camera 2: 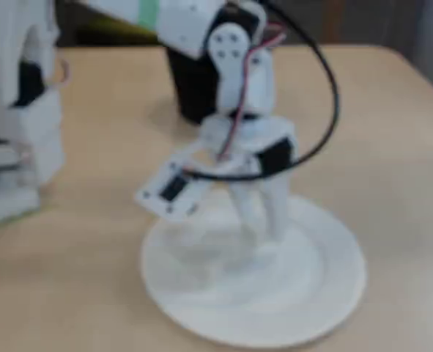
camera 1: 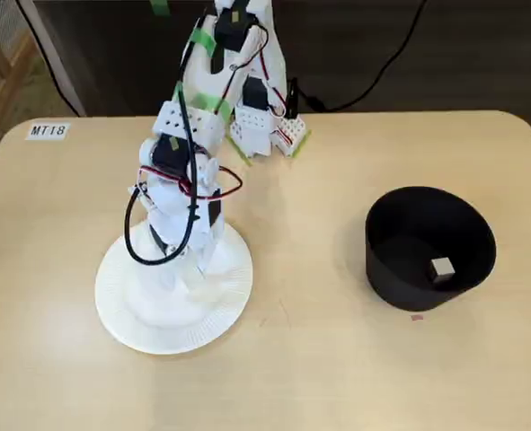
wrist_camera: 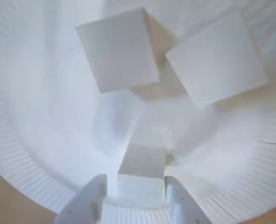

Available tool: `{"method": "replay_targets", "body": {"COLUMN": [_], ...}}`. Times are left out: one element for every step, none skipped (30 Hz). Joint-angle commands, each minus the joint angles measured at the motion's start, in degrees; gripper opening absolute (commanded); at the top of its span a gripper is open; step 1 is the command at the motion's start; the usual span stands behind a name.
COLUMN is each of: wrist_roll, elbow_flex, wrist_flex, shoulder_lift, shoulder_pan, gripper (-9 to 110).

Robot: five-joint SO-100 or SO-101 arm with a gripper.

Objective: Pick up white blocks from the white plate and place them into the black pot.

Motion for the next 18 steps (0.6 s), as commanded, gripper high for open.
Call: {"method": "replay_targets", "body": {"wrist_roll": [0.70, 0.70, 0.26, -0.18, -0.70, -1.23, -1.67, -1.85, -2.02, -2.37, -2.55, -2.81, -3.16, -3.16, -3.16, -3.16, -3.16, -2.90], "elbow_flex": [-2.46, -2.46, -2.46, -2.46, -2.46, -2.46, -2.46, -2.46, -2.46, -2.46, -2.46, -2.46, -2.46, -2.46, -2.46, -2.46, -2.46, -2.46], "wrist_flex": [-2.20, -2.99, -4.04, -5.01, -5.71, -6.68, -7.47, -8.17, -9.05, -10.02, -10.99, -12.13, -13.45, -14.41, -15.21, -16.17, -16.70, -17.05], "shoulder_lift": [-0.44, -0.88, -1.41, -1.67, -1.93, -1.93, -1.85, -1.58, -1.23, -0.70, 0.00, 0.97, 2.20, 3.78, 5.62, 7.82, 10.28, 12.83], "shoulder_pan": [-0.88, -0.88, -0.70, -0.62, -0.44, -0.26, -0.09, 0.00, 0.09, 0.09, 0.09, -0.09, -0.26, -0.44, -0.70, -1.05, -1.49, -2.29], "gripper": [11, 9, 4, -2, -2, -2, -2, -2, -2, -2, -2, -2, -2, -2, -2, -2, -2, -2]}}
